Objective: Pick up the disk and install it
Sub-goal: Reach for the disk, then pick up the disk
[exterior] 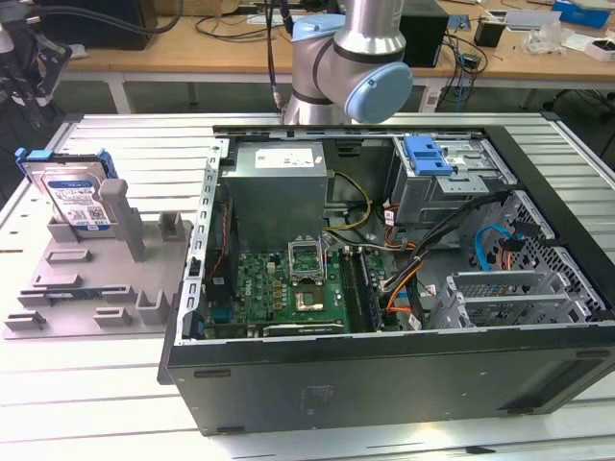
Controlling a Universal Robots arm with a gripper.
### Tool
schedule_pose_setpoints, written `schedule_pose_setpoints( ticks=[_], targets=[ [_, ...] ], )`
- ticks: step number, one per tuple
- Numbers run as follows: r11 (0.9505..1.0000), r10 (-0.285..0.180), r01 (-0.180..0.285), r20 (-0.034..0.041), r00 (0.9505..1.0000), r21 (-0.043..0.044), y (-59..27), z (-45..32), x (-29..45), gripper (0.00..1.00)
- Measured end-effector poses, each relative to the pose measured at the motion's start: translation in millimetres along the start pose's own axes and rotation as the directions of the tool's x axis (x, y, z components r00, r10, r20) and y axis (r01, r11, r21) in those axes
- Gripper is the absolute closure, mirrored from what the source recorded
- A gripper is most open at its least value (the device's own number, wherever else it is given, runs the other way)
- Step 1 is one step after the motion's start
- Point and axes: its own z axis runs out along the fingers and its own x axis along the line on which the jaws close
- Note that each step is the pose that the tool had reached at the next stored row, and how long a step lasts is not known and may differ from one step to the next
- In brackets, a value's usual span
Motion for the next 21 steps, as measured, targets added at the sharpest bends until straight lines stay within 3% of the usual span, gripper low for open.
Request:
schedule_pose_setpoints(
  ticks=[21],
  targets=[
    [1.0000, 0.000, 0.000, -0.0002, 1.0000, 0.0001, 0.4, 0.0, 0.1, 0.89]
  ],
)
